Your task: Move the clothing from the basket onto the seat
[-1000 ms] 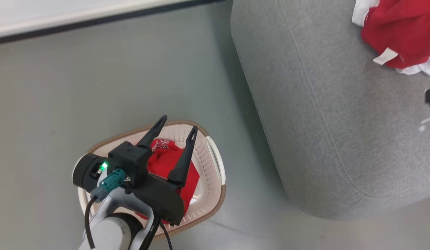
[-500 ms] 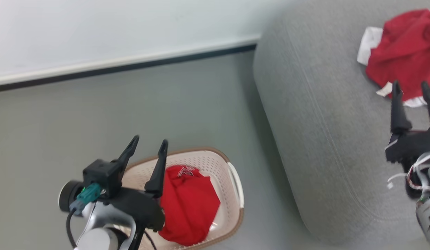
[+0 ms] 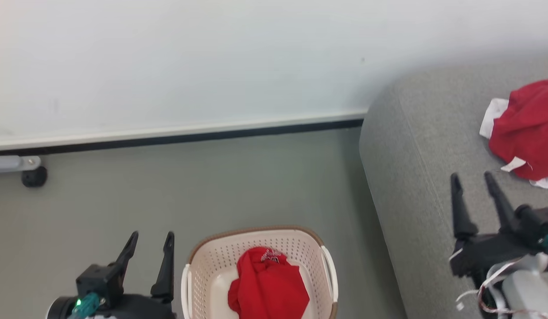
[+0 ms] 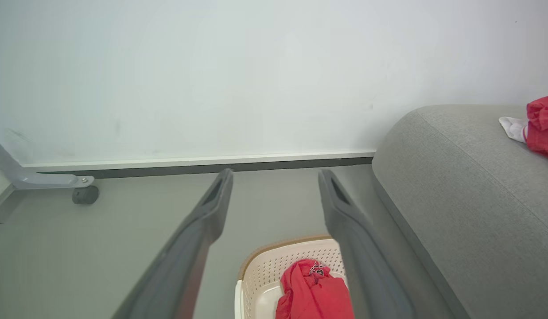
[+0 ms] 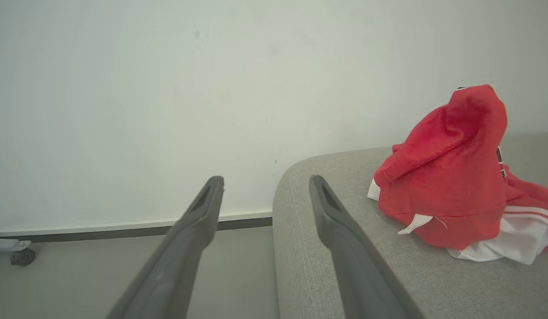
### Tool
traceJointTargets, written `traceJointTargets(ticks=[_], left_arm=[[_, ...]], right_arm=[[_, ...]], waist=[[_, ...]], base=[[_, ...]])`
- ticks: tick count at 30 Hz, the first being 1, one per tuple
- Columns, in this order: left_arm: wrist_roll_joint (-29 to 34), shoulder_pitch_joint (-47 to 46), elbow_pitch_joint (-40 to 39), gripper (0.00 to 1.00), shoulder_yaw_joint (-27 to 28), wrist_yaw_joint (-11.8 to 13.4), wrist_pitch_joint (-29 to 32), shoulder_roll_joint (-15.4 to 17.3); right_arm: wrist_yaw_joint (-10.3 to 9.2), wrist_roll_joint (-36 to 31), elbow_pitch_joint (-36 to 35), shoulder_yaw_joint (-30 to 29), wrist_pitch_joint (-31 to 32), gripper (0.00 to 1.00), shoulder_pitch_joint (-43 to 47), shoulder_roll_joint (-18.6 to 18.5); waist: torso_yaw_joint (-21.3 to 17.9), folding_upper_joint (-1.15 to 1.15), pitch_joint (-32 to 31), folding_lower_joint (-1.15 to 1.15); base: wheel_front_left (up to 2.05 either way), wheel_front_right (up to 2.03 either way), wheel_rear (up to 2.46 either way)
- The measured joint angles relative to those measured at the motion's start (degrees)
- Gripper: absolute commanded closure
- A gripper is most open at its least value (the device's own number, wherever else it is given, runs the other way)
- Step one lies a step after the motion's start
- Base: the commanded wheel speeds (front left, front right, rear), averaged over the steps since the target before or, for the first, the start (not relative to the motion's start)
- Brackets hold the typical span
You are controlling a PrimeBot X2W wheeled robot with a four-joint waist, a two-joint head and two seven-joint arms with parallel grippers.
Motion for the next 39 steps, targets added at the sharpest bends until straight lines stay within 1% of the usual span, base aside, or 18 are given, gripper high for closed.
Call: traceJointTargets(ticks=[5,13,16,28,39], left_arm=[[0.0,2.8,-0.3,0.00,1.5,0.2,-2.1,0.1],[0.0,4.5,-0.3,0.00,2.9,0.5,-4.3,0.1],[0.0,4.9,-0.3,0.00,3.1,0.5,-4.8,0.2],[0.0,5.0,-0.8,0.00,3.3,0.5,-5.8,0.3],[0.0,4.9,-2.8,0.00,3.2,0.5,-6.2,0.4]], right_arm=[[-0.73,-0.8,-2.2,1.1,0.0,0.00,4.2,1.2],[-1.30,-2.2,-4.0,2.3,0.0,0.00,6.5,1.9],[-1.67,-3.0,-4.9,2.7,0.0,0.00,7.1,2.5],[-2.24,-4.1,-6.5,2.7,0.0,0.00,8.5,2.7],[-2.30,-4.9,-8.6,2.6,0.0,0.00,8.5,2.4]], waist=[[1.3,0.00,-3.1,0.00],[2.0,0.00,-5.6,0.01],[1.6,0.00,-5.9,0.01],[0.3,0.01,-6.0,0.02],[-0.1,0.01,-4.4,0.02]], base=[[0.00,0.00,0.00],[0.00,0.00,0.00],[0.00,0.00,0.00],[0.00,0.00,0.00],[0.00,0.00,0.00]])
